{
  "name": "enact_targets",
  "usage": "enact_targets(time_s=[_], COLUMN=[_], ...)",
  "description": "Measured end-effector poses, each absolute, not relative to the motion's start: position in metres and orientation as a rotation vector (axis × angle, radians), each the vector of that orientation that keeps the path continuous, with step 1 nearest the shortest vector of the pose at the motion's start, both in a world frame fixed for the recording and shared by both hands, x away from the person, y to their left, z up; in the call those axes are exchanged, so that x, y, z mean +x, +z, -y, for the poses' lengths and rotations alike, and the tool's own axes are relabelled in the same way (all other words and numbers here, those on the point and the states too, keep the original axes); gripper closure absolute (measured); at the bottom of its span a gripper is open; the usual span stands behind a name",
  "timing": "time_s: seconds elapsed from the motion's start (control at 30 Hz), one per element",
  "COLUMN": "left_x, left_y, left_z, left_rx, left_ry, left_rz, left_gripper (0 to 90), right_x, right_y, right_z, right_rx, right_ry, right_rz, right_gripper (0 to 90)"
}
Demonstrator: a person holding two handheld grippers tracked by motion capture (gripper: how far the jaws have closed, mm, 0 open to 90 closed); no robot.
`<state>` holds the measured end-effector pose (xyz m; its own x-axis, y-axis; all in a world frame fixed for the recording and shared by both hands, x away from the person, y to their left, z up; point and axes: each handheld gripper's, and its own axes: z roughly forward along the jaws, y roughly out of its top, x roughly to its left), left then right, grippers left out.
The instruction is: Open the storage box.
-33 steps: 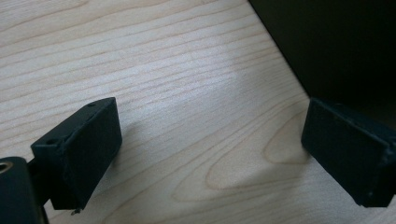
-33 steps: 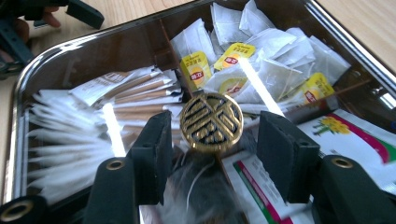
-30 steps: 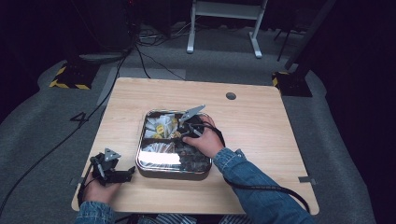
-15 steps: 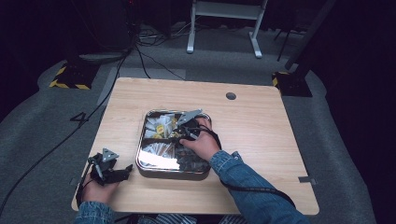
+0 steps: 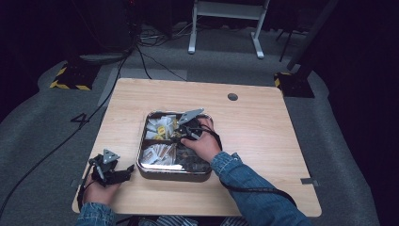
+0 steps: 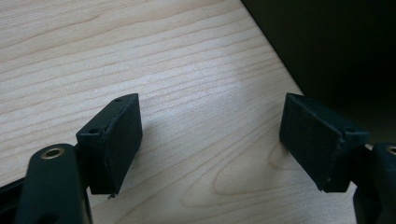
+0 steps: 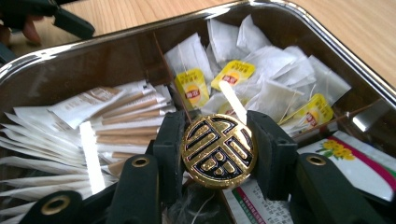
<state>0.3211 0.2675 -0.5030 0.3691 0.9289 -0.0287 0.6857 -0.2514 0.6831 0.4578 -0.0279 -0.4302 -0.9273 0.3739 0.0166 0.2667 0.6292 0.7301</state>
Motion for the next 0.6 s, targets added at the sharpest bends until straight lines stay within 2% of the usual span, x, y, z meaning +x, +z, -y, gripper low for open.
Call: enact_targets(time_s=[0.6], left_x=[0.323], left_y=[-0.501], left_z=[-0.268], left_rx=[2.03], left_ry=[0.493], left_rz=[-1.386], left_gripper=[23.5], right_x=[0.46], right_y=[-0.379], right_z=[0.053], right_rx=[0.533], right_ry=[1.318], right_rz=[-2.63], right_gripper=[59.1])
